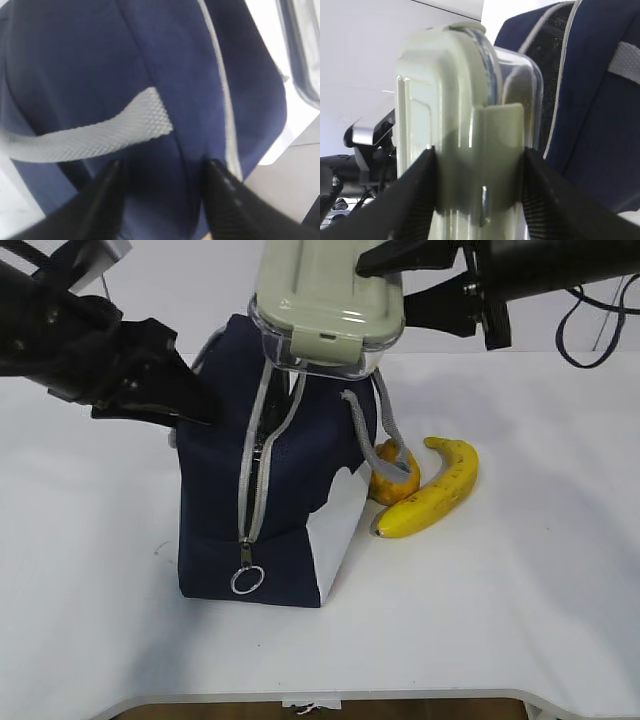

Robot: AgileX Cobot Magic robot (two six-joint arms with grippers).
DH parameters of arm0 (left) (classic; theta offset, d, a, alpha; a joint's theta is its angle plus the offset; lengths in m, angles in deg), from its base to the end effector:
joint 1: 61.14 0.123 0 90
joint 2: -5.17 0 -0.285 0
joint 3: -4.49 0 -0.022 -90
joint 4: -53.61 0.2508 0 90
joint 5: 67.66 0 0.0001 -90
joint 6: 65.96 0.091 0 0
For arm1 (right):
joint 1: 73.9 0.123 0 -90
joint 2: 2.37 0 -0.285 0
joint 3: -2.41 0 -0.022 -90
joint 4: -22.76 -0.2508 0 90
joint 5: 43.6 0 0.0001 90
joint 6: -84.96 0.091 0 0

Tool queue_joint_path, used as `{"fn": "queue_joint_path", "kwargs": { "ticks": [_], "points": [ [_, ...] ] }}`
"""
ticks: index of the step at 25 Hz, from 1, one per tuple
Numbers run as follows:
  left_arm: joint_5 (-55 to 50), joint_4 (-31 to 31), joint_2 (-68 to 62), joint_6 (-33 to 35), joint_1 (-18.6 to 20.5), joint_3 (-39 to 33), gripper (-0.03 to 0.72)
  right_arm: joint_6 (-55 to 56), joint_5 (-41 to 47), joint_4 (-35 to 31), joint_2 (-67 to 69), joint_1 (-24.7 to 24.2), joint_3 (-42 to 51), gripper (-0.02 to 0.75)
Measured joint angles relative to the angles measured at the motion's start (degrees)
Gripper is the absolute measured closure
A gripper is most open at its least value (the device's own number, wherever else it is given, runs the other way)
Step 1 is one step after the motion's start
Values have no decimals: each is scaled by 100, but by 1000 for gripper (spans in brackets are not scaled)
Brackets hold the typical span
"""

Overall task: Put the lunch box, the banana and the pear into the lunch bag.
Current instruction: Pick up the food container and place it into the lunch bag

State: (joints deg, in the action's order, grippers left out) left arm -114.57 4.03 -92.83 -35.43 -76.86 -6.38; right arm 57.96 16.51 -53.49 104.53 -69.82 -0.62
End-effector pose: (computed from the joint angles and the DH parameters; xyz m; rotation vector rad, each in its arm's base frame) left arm 0.3029 -0.1379 0.2840 0.4119 2.4723 -0.9107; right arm 0.3647 0.1029 0.3279 0.0358 2.2447 1.4917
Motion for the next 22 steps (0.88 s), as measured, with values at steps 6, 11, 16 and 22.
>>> {"fn": "queue_joint_path", "kwargs": {
  "ticks": [6, 11, 16, 22],
  "points": [
    [-34, 66, -33, 15, -15, 179, 683, 0, -12, 4, 143, 36, 12, 363],
    [-48, 79, -33, 25, -15, 199, 691, 0, -83, 4, 175, 93, 33, 363],
    [-48, 79, -33, 25, -15, 199, 691, 0, -359, 6, 175, 403, 33, 363],
    [-52, 91, -33, 25, -15, 199, 691, 11, -790, 681, 351, 458, 33, 363]
  ]
}}
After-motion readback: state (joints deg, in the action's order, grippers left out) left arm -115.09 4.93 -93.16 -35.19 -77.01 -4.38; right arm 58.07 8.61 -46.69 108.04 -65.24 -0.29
